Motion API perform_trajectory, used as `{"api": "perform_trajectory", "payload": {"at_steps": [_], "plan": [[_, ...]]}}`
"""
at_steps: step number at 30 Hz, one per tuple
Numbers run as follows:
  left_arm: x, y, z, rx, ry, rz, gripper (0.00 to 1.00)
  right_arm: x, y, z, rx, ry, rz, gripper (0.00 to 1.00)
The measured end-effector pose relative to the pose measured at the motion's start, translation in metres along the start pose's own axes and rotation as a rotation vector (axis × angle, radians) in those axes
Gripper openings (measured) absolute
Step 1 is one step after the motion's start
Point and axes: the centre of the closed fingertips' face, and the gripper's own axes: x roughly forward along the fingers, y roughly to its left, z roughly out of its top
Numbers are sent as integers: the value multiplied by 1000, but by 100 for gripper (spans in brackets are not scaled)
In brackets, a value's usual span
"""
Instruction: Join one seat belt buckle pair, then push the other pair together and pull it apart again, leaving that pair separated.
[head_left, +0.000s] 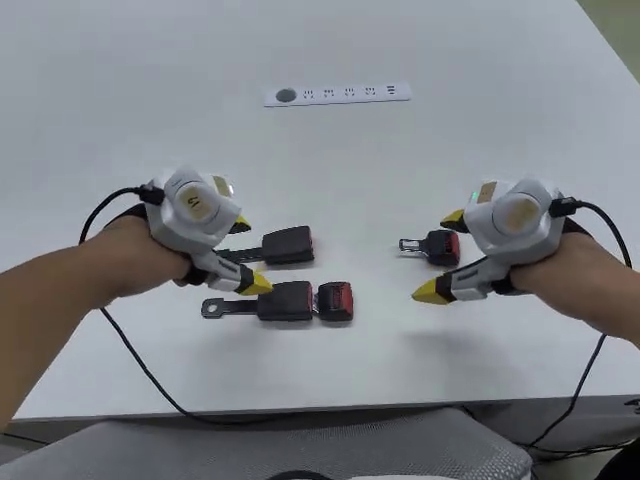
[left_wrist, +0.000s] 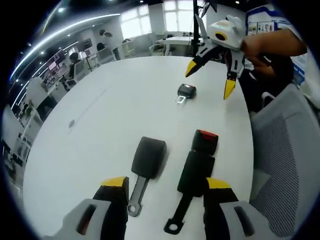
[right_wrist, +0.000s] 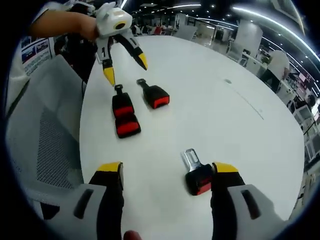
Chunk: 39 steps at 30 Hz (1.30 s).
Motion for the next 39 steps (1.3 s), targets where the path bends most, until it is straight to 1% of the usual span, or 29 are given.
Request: {"api": "perform_trajectory", "payload": {"at_steps": [1, 2, 3, 4, 6, 7, 8, 9, 11, 14, 15, 18, 20, 21, 22, 23, 24, 25, 26, 28, 29, 32, 34, 39], "plan": [[-3, -2, -1, -17, -13, 9, 65, 1, 2, 0, 13, -19, 3, 73], [-6, -2, -7, -46, -30, 18, 66, 1, 5, 0, 16, -25, 6, 74], [-8, -5, -9, -63, -42, 17, 68, -1, 12, 0, 23, -31, 11, 76], [-12, -9, -13, -91, -51, 22, 69, -2, 16, -1, 24, -32, 14, 77], [-17, -15, -20, -98, -56, 28, 73, -1, 21, -8, 15, -27, 16, 79], [-20, -19, -26, -115, -54, 36, 74, -1, 25, -9, 14, -26, 17, 80], [-22, -21, -30, -121, -54, 40, 75, -3, 27, -12, 21, -26, 16, 81], [-26, -21, -38, -138, -54, 53, 76, -2, 26, -16, 28, -30, 11, 82], [-33, -21, -47, -166, -63, 75, 78, -9, 30, -19, 48, -37, 5, 83], [-43, -19, -51, -181, -89, 116, 84, -17, 28, -27, 84, -47, -22, 87], [-47, -18, -55, -195, -104, 126, 86, -20, 27, -30, 103, -53, -30, 88], [-54, -17, -63, -217, -117, 146, 91, -27, 26, -36, 153, -67, -46, 94], [-57, -17, -69, -235, -126, 156, 95, -36, 31, -33, 205, -93, -46, 97], [-58, -17, -71, -245, -129, 160, 97, -37, 31, -35, 211, -95, -52, 100], [-59, -15, -76, -263, -131, 163, 99, -38, 32, -37, 206, -90, -57, 99], [-59, -15, -78, -268, -129, 164, 100, -39, 33, -37, 202, -87, -62, 100], [-58, -13, -84, -272, -123, 166, 99, -38, 31, -40, 204, -85, -68, 100], [-58, -13, -86, -277, -117, 167, 99, -37, 29, -42, 208, -85, -72, 100], [-60, -14, -84, -282, -116, 170, 99, -38, 29, -42, 215, -86, -75, 100], [-61, -13, -85, -304, -126, 179, 100, -40, 28, -39, 223, -91, -88, 100], [-60, -14, -83, -307, -128, 178, 100, -42, 29, -37, 225, -93, -93, 100], [-57, -18, -82, -302, -125, 175, 100, -42, 29, -33, 238, -100, -99, 100], [-57, -16, -85, -301, -119, 171, 100, -42, 29, -30, 243, -105, -104, 100], [-59, -20, -83, -325, -138, 176, 100, -39, 31, -27, 261, -116, -102, 100]]}}
